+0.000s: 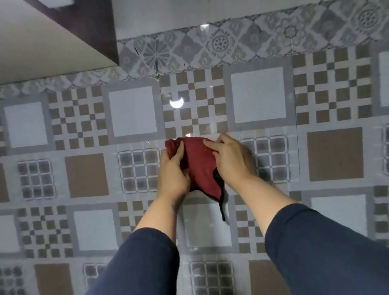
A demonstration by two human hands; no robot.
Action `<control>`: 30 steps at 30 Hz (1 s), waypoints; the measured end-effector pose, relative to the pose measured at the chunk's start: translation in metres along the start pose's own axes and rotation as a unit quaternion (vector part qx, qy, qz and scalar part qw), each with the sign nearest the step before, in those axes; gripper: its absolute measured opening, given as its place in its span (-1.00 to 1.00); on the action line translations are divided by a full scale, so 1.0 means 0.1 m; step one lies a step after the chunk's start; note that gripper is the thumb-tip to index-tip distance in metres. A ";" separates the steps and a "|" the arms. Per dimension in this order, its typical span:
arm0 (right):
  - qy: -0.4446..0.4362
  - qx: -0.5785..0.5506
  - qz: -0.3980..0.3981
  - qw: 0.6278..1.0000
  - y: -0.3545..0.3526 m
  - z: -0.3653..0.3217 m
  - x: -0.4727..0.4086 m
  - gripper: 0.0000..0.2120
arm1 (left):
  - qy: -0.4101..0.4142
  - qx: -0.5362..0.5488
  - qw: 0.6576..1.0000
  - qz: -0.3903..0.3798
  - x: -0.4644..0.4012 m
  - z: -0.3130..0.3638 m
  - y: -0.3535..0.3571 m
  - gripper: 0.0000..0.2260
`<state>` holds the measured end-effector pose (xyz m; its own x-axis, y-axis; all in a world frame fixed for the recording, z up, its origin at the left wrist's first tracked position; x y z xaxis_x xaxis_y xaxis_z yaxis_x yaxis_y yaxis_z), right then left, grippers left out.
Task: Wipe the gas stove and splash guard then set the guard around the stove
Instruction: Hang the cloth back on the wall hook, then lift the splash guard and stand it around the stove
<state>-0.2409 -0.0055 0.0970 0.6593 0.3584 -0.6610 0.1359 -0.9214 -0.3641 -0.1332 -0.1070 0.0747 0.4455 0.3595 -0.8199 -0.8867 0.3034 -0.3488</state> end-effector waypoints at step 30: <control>-0.008 0.207 -0.442 0.873 0.52 -0.31 3.50 -0.71 | -0.382 -0.069 0.886 -0.254 3.46 0.28 -1.42 -0.66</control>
<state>0.0195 0.0675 -0.1332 0.4206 0.9072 -0.0095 0.3059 -0.1517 -0.9399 0.1503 -0.0006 -0.1468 0.6980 0.7160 -0.0117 -0.5301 0.5056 -0.6807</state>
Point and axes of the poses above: each hand's wrist, its own x-axis away from the middle knuckle, its own y-axis out of the palm, z = x × y, the point moved 7 cm from there along -x, towards the middle knuckle, and after that the axes turned 10 degrees about y, right-handed, at the moved point
